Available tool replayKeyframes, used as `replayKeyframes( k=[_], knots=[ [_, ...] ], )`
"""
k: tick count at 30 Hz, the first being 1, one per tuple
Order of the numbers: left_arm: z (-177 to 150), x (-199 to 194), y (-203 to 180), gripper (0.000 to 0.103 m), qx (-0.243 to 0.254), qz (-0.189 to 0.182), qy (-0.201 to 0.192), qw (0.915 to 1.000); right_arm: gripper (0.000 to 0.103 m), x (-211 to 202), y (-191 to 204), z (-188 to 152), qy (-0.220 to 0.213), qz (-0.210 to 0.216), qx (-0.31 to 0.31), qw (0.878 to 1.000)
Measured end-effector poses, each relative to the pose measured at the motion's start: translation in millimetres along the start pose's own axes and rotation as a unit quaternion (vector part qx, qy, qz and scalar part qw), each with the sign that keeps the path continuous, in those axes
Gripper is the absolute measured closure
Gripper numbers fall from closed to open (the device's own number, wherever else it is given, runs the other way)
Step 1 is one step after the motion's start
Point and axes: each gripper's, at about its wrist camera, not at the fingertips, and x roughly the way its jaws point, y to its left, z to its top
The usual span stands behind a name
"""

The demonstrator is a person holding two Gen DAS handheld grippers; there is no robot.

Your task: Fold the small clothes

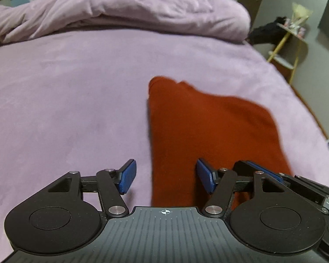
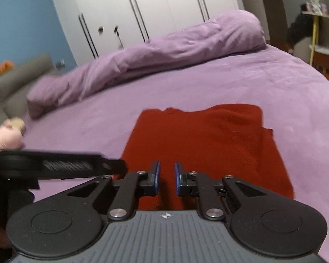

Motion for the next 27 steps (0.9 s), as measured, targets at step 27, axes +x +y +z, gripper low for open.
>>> replayKeyframes(
  k=[27],
  knots=[
    [24.8, 8.4, -3.4, 0.027, -0.019, 0.03, -0.035, 0.9987, 0.101, 38.7, -18.4, 18.5, -0.013, -0.08, -0.085, 0.993]
  ],
)
